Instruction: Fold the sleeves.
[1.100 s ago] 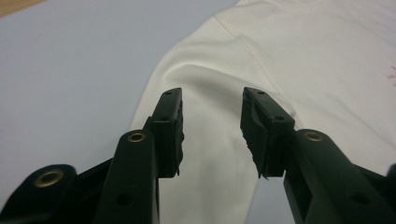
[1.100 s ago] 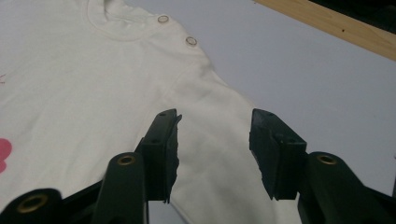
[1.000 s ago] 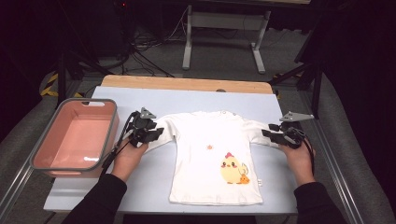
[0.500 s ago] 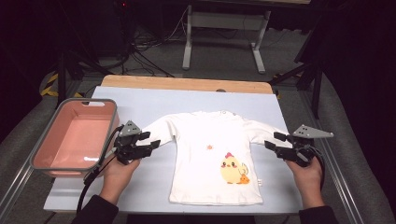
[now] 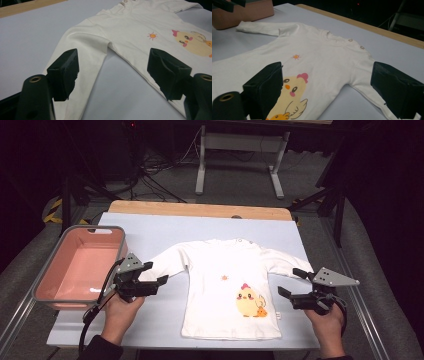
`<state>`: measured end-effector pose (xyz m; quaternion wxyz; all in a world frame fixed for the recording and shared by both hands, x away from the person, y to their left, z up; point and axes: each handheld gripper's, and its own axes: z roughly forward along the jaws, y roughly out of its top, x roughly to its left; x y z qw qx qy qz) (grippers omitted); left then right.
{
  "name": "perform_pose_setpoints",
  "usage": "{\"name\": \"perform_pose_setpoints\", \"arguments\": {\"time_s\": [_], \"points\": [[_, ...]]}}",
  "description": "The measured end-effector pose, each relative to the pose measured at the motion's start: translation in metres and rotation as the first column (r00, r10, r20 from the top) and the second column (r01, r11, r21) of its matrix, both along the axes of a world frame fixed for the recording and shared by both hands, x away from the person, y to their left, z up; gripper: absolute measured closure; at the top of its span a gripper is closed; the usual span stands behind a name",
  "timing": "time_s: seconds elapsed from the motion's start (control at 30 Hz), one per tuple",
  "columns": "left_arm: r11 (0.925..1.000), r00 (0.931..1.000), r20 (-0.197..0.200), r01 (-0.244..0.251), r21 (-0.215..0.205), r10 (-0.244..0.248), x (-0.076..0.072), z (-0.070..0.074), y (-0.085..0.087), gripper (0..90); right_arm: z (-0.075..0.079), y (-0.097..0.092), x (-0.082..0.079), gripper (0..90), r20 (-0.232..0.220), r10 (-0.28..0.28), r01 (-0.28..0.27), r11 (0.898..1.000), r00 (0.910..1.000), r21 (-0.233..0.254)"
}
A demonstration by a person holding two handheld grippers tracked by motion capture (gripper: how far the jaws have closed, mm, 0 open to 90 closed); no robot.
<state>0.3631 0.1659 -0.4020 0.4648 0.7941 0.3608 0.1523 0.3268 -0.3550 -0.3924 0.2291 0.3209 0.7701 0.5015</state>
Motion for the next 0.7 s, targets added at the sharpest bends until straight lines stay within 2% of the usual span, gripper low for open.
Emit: {"name": "perform_pose_setpoints", "arguments": {"time_s": [0.03,0.23,0.3,0.33,0.37,0.4,0.47,0.5,0.57,0.6,0.7], "points": [[1.0000,1.0000,-0.004,-0.002,0.007,0.002,0.000,0.000,0.000,19.8,0.001,0.002,-0.005,6.2,0.015,0.017,-0.017,1.000,0.9997,0.006],[0.9985,0.9998,-0.014,-0.010,0.053,0.010,0.007,0.004,0.001,11.4,0.000,0.009,-0.013,2.4,0.040,0.053,-0.054,0.999,0.9978,0.005],[0.9980,0.9995,-0.029,-0.013,0.062,0.015,0.010,0.004,0.001,9.9,-0.001,0.011,-0.015,2.3,0.047,0.064,-0.065,0.998,0.9968,0.003],[0.9979,0.9992,-0.040,-0.004,0.065,0.006,0.012,0.003,0.002,9.4,-0.001,0.012,-0.016,2.3,0.048,0.069,-0.070,0.998,0.9964,0.006],[0.9984,0.9973,-0.073,-0.002,0.056,0.006,0.015,0.003,0.002,9.5,-0.001,0.013,-0.017,2.3,0.050,0.070,-0.070,0.998,0.9963,0.003],[0.9984,0.9973,-0.073,-0.002,0.056,0.006,0.015,0.003,0.002,9.5,-0.001,0.014,-0.018,2.3,0.053,0.075,-0.075,0.997,0.9958,0.004],[0.9995,0.9923,-0.124,0.002,0.031,0.002,0.021,0.001,0.004,8.8,-0.001,0.015,-0.018,2.5,0.050,0.085,-0.085,0.996,0.9951,0.007],[0.9994,0.9904,-0.138,-0.001,0.034,0.006,0.023,0.001,0.005,8.7,-0.001,0.016,-0.018,2.6,0.048,0.089,-0.089,0.996,0.9949,0.009],[0.9972,0.9872,-0.157,-0.018,0.073,0.029,0.030,0.001,0.006,7.8,-0.001,0.016,-0.019,2.6,0.046,0.094,-0.095,0.995,0.9945,0.012],[0.9972,0.9872,-0.157,-0.018,0.073,0.029,0.030,0.001,0.006,7.6,-0.001,0.016,-0.019,2.6,0.046,0.094,-0.095,0.995,0.9945,0.012],[0.9970,0.9785,-0.204,-0.014,0.077,0.029,0.037,-0.002,0.005,3.9,-0.001,0.017,-0.019,1.3,0.046,0.112,-0.113,0.993,0.9927,0.028]]}}
